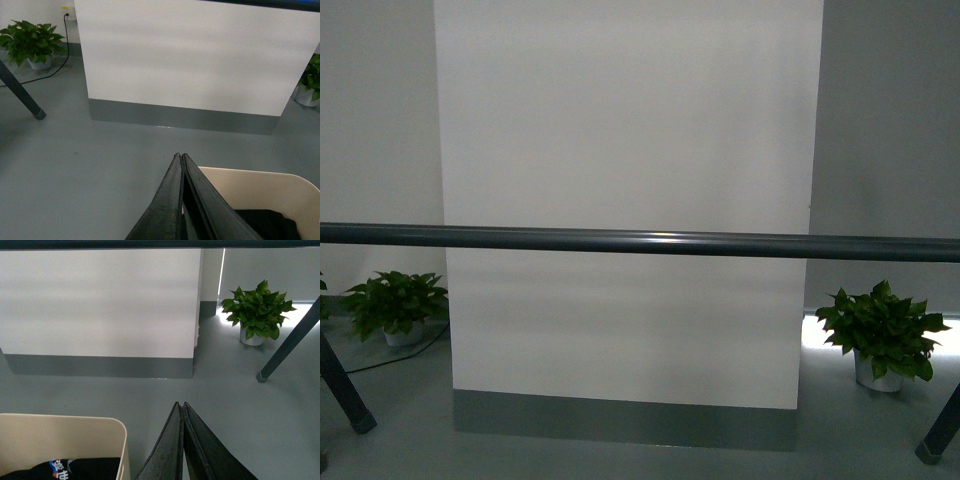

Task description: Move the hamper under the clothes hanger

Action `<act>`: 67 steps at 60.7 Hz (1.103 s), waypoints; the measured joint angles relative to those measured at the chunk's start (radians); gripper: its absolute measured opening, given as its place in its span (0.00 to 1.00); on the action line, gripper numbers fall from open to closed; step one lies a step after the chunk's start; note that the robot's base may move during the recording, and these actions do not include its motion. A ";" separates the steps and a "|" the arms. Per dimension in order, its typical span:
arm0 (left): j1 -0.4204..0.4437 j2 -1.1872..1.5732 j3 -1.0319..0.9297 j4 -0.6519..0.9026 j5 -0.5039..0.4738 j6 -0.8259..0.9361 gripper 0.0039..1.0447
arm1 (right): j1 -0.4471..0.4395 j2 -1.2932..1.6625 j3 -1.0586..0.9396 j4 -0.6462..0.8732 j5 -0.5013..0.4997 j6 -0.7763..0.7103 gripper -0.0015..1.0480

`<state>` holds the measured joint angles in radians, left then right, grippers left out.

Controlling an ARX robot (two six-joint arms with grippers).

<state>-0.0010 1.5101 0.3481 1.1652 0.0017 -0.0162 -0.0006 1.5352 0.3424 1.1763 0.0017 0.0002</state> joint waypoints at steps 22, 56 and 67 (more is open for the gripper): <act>0.000 -0.251 -0.193 -0.074 0.000 0.000 0.03 | 0.000 -0.272 -0.188 -0.085 -0.002 0.000 0.02; 0.000 -0.720 -0.325 -0.409 0.000 0.000 0.03 | 0.000 -0.743 -0.322 -0.420 -0.002 0.000 0.02; 0.000 -0.849 -0.330 -0.520 0.000 0.000 0.03 | 0.000 -0.872 -0.333 -0.532 -0.002 0.000 0.02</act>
<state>-0.0010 0.6613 0.0185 0.6449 0.0013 -0.0158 -0.0006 0.6636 0.0093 0.6441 -0.0006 0.0002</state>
